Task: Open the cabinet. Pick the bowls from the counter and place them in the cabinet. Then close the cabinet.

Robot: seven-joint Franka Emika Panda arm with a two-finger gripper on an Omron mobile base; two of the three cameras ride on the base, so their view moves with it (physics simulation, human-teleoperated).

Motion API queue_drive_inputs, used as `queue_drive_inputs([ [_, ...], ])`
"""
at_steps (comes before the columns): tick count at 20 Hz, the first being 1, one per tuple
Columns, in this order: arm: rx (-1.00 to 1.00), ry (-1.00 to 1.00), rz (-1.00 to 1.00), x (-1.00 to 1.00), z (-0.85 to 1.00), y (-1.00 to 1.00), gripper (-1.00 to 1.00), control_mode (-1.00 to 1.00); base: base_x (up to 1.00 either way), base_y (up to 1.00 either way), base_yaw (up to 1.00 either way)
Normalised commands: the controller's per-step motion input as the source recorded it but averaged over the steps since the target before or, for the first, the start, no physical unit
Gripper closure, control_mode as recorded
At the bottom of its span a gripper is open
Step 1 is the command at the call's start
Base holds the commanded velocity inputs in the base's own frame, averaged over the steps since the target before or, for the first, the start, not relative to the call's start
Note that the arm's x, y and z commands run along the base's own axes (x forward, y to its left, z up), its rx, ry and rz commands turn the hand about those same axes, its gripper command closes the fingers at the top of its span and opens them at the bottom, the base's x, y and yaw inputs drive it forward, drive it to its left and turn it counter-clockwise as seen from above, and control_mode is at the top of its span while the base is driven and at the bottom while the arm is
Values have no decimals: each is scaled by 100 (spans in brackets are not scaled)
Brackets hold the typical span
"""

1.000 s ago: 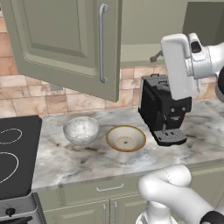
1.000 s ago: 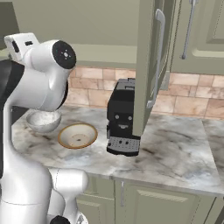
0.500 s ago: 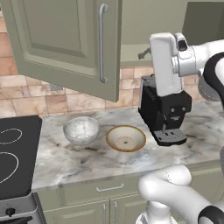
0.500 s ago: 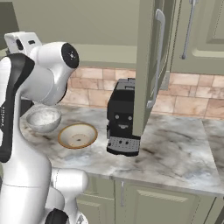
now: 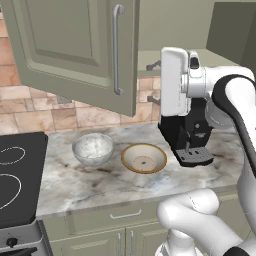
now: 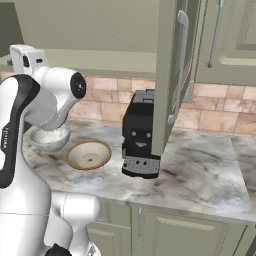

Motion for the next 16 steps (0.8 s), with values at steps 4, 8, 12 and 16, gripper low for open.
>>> queue_drive_inputs([
  [4,23,7,0,23,-6,46,-100,-100,0,0,0],
  [8,19,5,0,31,0,53,-100,-100,0,0,0],
  [12,12,2,0,12,34,26,-100,-100,0,0,0],
  [16,7,0,0,0,41,25,-100,-100,0,0,0],
])
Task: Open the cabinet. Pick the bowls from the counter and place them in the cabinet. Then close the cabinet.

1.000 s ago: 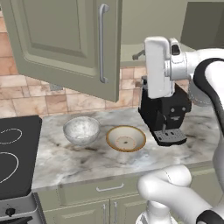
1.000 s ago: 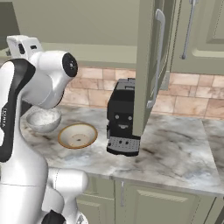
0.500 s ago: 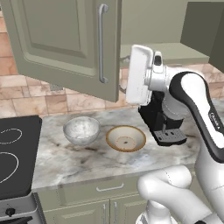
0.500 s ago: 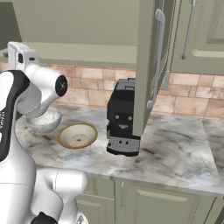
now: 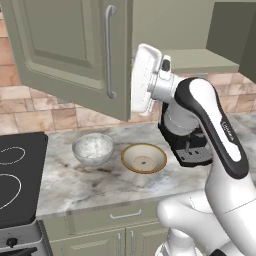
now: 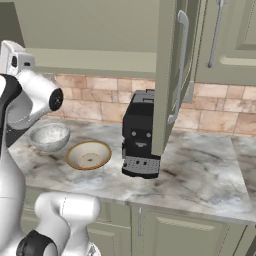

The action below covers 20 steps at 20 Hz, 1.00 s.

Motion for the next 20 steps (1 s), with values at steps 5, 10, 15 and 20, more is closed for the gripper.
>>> queue_drive_inputs([
  [5,2,0,0,-24,24,51,-100,-100,0,0,0],
  [10,0,-4,1,-51,-3,84,-100,-100,0,0,0],
  [15,0,-4,3,-46,-7,77,-100,-100,0,0,0],
  [20,0,-6,3,-19,0,30,-100,-100,0,0,0],
])
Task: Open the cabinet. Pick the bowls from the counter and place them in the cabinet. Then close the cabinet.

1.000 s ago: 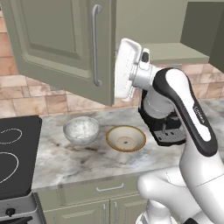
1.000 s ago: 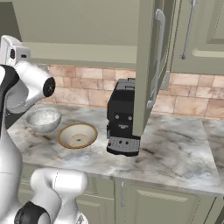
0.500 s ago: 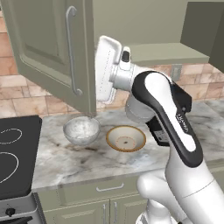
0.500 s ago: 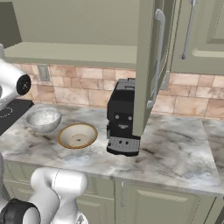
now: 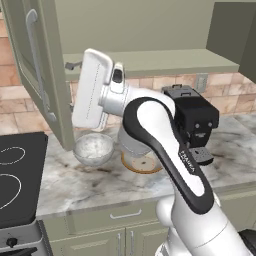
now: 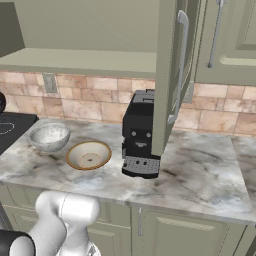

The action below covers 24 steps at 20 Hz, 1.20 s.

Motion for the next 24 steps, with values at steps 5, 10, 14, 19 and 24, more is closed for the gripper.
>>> queue_drive_inputs([
  [5,-2,0,-8,0,0,-53,-100,-100,0,0,0],
  [10,-1,7,-22,-5,2,-100,-100,-100,0,0,0],
  [14,0,37,-33,-32,23,-81,-100,-100,0,0,0],
  [19,-6,60,-40,-31,16,-44,-100,-100,0,0,0],
  [24,-6,73,-44,-33,0,-34,-100,-100,0,0,0],
])
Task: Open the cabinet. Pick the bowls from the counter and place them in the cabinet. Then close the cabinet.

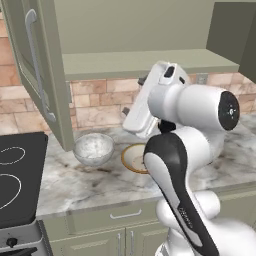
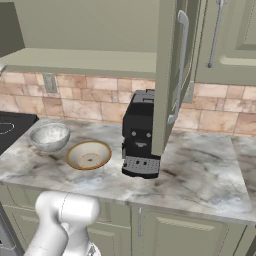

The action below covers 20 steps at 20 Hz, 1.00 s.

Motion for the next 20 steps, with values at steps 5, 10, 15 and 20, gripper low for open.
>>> queue_drive_inputs([
  [5,0,62,-39,-47,0,-63,-100,-100,0,0,0],
  [10,5,45,-38,-85,0,-80,-100,-100,0,0,0],
  [15,2,32,-30,-79,-34,-66,-100,-100,0,0,0],
  [20,0,9,-5,-19,-100,-8,-100,-100,0,0,0],
])
